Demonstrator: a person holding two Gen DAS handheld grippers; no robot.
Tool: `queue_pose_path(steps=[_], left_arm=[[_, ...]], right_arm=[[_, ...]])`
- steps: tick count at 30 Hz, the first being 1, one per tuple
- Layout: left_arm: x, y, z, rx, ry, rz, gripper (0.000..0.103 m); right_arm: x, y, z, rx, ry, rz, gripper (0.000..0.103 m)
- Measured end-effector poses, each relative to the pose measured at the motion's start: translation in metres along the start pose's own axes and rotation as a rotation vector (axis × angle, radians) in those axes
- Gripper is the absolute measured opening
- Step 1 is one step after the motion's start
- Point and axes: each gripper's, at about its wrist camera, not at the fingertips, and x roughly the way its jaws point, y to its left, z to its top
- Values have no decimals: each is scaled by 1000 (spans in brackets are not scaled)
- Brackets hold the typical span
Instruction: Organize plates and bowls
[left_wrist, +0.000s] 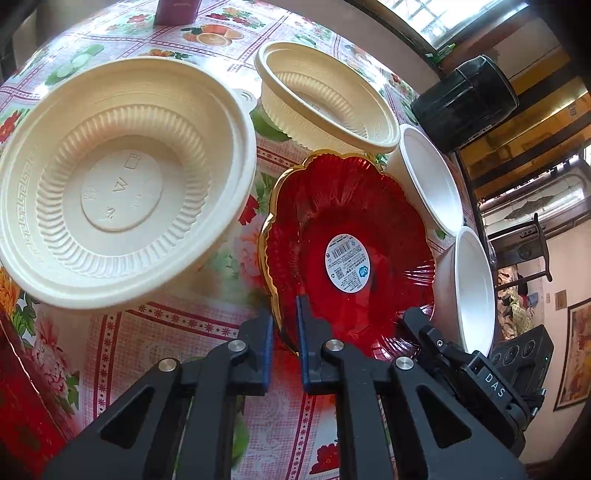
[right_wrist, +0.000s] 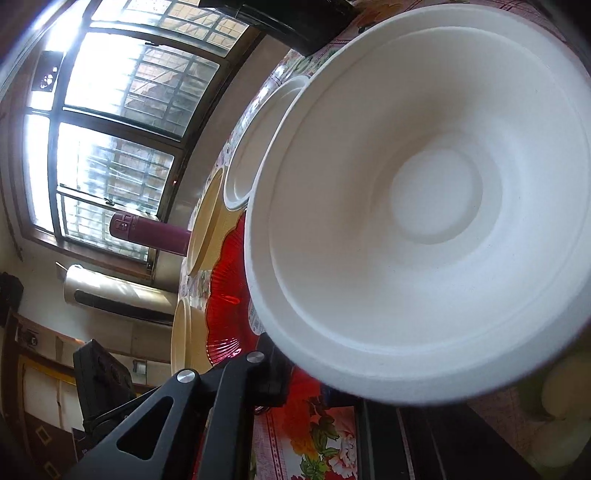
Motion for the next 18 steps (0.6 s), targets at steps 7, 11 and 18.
queue_pose_path(steps=[7, 11, 18], left_arm=[[-22, 2, -10, 9, -39, 18, 8], [-46, -1, -16, 34, -91, 21, 8], [-92, 3, -32, 75, -179, 14, 9]], right_arm=[[-3, 4, -5, -22, 21, 19, 11], [-11, 12, -13, -55, 12, 49, 11], [-32, 37, -31, -101, -10, 110, 11]])
